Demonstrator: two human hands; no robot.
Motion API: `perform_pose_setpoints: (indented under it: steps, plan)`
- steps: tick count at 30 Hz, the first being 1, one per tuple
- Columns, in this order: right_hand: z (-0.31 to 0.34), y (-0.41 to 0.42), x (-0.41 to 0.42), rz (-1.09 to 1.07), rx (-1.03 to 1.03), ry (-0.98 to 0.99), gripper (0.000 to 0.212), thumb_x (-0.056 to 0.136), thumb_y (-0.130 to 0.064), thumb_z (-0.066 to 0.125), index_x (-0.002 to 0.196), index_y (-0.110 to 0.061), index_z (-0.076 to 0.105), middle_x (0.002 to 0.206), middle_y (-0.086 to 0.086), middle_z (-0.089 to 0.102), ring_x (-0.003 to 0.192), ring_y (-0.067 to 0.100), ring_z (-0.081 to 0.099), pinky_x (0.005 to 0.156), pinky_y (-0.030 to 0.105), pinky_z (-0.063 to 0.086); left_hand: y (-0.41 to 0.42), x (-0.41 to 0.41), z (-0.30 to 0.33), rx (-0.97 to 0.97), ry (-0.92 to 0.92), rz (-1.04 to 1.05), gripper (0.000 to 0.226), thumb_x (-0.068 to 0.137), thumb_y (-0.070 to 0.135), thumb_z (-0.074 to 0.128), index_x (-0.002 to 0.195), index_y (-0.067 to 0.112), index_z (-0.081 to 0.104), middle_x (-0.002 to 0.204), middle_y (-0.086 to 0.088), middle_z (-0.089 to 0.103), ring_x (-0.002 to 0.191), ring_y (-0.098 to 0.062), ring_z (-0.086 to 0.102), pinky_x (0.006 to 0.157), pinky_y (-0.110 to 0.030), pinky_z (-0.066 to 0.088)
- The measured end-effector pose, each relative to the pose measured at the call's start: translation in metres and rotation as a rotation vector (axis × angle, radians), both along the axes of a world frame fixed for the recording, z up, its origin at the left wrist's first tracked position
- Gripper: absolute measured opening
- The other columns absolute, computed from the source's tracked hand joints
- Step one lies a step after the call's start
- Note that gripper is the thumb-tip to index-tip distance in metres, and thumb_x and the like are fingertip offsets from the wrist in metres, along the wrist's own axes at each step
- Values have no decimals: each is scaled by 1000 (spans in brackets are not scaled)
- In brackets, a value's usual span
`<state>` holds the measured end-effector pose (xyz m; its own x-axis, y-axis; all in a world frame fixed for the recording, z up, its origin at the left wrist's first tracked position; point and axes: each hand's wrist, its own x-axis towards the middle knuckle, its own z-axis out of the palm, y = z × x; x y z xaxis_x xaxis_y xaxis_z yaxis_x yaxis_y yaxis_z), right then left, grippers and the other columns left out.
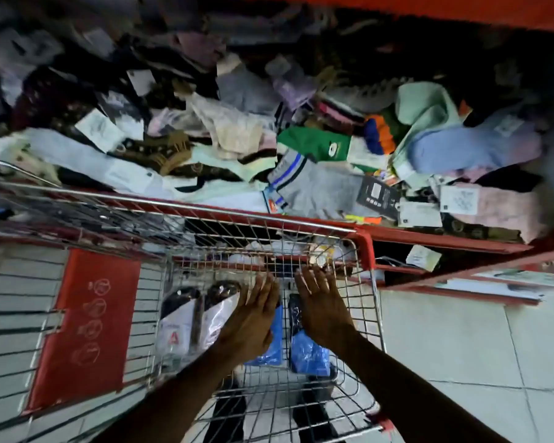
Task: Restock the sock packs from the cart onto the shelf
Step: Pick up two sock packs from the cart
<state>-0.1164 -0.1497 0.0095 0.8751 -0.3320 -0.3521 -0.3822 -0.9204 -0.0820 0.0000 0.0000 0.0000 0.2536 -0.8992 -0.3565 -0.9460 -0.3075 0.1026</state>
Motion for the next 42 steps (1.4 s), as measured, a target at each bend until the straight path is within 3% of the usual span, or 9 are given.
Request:
perform_pose_setpoints:
  steps: [7,12,18,23,27,30,33,38,42]
  plan:
    - [-56,-28,25,224,36,363,87,89,-54,55,152,-8,18,161,23,8,145,44,12,114,59,16,-31,20,-57,143,137,16,101,85,35,63,152,-2,-3,162,-24,-5,148,-44,-4,119,-59,9]
    - [-68,-28,31,168,176,439,73,85,-49,64,141,-10,38,140,17,46,127,37,46,102,48,42,-34,18,-71,178,245,22,96,83,33,61,151,-3,4,158,-25,20,146,-39,18,121,-51,11]
    - [-52,-15,25,103,70,451,99,77,-51,73,147,-2,24,147,24,33,135,43,31,106,56,35,-28,14,-67,137,132,25,91,83,40,58,150,-2,14,139,-21,44,130,-36,41,114,-57,22]
    - [-37,3,14,16,66,323,59,84,-36,66,132,-9,48,142,23,37,131,42,33,107,51,36,-17,4,-66,148,121,-57,64,81,40,57,131,2,45,127,-19,50,120,-34,45,108,-51,31]
    - [-26,17,6,-96,9,191,56,77,-32,71,125,-8,54,139,21,43,128,40,36,102,53,41,-15,10,-72,163,253,-49,62,77,38,62,124,0,47,124,-19,52,118,-34,46,107,-48,33]
    - [-22,22,1,-103,-59,149,64,55,-35,84,110,-8,65,137,24,50,128,44,34,98,63,39,-18,14,-62,162,397,-1,73,79,30,67,134,-6,34,110,-20,60,101,-34,59,83,-39,46]
    - [-14,24,-2,-77,-9,97,63,76,-34,72,129,-7,52,149,21,42,140,44,30,113,64,21,-17,20,-48,177,435,15,87,80,30,70,141,-6,20,98,-17,64,85,-30,63,61,-34,47]
    - [0,27,-7,-88,120,129,64,86,-28,64,135,-12,25,110,7,62,98,25,58,90,38,47,-8,21,-22,86,403,-18,71,72,38,77,123,4,40,106,-11,61,99,-26,57,71,-29,41]
    - [9,29,-9,-82,127,163,47,88,-32,64,128,-16,46,114,6,60,100,23,56,87,36,49,10,7,-11,77,375,-75,55,77,36,69,120,8,50,119,-13,52,110,-28,50,87,-37,47]
